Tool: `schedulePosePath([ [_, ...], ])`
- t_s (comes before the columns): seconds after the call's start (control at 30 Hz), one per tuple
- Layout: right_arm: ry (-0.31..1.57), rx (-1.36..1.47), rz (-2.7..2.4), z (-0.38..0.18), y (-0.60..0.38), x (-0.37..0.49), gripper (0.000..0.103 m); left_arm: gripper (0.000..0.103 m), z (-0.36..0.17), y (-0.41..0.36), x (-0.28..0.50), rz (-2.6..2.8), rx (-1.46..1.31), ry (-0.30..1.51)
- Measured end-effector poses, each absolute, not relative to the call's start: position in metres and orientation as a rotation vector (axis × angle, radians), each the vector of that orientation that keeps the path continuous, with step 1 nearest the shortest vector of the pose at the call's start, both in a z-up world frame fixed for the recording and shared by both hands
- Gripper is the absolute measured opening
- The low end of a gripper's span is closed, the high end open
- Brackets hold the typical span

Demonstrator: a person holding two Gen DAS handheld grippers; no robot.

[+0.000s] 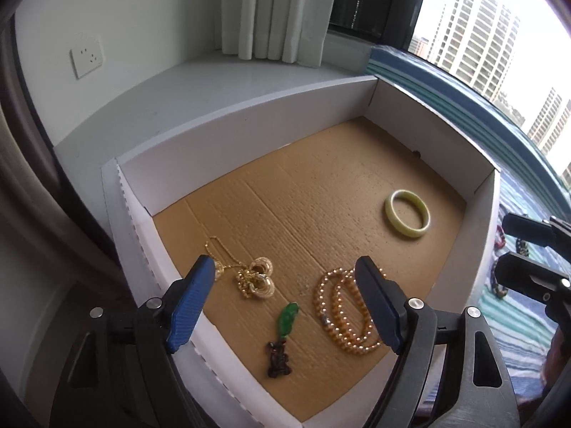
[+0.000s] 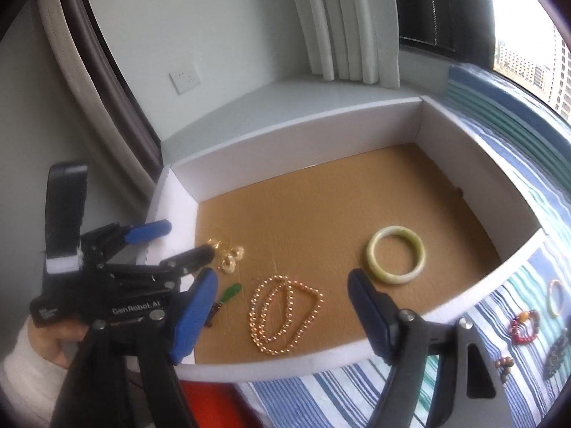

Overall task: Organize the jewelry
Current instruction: 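Lower the gold chain and amber necklace into the box and open both tools, then move both tools back over the remaining bracelets on the bed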

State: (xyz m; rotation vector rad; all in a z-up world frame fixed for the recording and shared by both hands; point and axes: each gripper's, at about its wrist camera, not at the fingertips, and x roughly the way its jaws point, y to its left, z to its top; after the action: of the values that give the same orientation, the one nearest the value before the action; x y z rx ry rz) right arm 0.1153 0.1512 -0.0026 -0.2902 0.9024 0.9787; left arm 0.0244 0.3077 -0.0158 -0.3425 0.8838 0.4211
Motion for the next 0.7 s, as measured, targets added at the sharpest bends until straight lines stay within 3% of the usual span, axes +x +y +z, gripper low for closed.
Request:
schedulePosePath([
  [0.4, 0.852, -0.279, 0.618, -0.055, -0.027, 0.124, 0.077, 0.093, 0.005, 0.168, 0.032, 0.155, -0.235, 0.809],
  [0.7, 0.844, -0.217, 0.193, -0.098, -0.183, 0.121, 0.077, 0.096, -0.048, 0.048, 0.072, -0.080, -0.149, 0.897],
])
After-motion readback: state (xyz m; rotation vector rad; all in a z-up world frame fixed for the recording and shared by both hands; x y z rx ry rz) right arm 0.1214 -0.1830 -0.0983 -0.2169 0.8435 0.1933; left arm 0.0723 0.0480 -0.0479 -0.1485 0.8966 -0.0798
